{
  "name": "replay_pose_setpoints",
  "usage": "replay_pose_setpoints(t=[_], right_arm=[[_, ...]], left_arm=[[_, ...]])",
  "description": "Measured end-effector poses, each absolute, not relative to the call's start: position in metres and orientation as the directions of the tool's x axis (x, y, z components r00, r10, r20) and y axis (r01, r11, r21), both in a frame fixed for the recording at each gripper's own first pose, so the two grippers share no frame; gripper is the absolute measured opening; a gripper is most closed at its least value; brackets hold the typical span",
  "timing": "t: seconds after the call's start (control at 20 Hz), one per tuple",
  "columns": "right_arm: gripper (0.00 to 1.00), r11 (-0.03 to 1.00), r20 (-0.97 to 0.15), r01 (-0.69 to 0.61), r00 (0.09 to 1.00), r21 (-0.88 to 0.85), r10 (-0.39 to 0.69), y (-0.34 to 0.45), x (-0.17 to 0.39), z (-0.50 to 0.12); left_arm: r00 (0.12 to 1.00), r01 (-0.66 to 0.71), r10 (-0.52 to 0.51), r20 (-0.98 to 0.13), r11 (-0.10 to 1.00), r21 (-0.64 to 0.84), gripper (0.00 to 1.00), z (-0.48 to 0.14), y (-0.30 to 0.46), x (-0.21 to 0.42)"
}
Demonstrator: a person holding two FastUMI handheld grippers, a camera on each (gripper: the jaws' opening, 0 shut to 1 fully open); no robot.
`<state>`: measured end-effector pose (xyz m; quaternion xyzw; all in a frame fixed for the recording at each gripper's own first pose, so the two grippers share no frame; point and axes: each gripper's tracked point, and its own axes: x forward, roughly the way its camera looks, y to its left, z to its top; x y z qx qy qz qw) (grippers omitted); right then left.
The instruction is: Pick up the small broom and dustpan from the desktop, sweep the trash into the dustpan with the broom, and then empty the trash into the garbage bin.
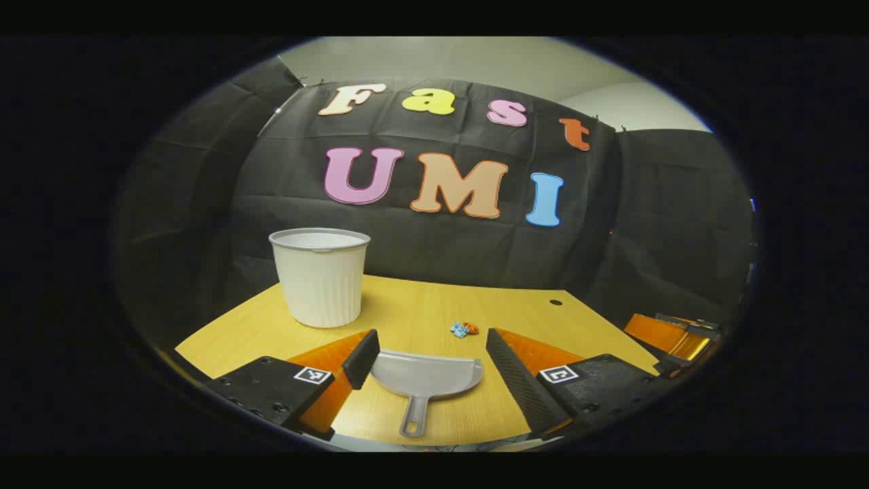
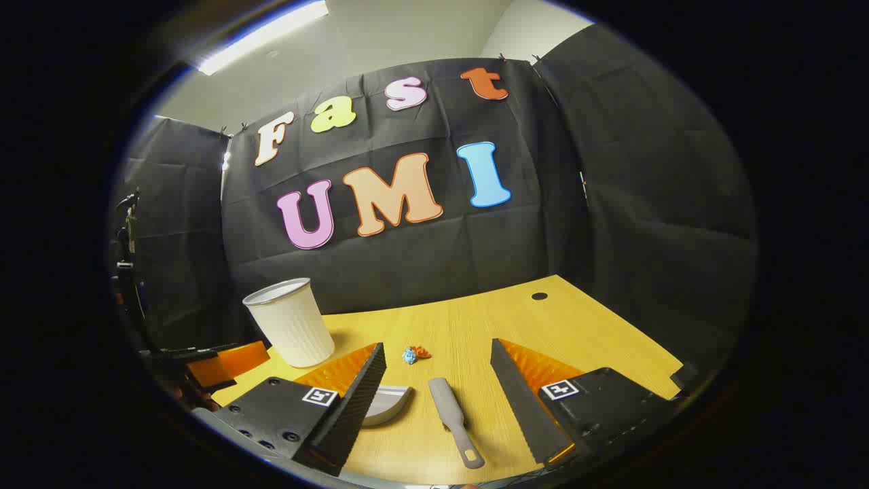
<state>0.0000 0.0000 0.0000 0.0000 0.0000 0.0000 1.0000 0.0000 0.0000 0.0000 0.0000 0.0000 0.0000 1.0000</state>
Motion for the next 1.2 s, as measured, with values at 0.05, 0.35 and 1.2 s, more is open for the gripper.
replay_pose_setpoints(t=[0.05,0.35,1.2], right_arm=[[0.92,1.0,-0.004,0.002,1.0,0.0,-0.002,-0.001,0.0,0.0],[0.92,1.0,-0.008,0.014,1.0,0.009,-0.014,-0.009,-0.001,0.002],[0.92,1.0,-0.03,0.005,1.0,0.002,-0.005,-0.006,0.001,-0.005]], left_arm=[[1.0,0.001,-0.001,-0.001,1.0,-0.001,0.95,-0.001,-0.001,0.002],[1.0,0.022,-0.023,-0.018,1.0,-0.014,0.95,-0.006,-0.011,0.004],[0.998,0.04,-0.039,-0.048,0.999,0.005,0.95,-0.016,-0.017,0.005]])
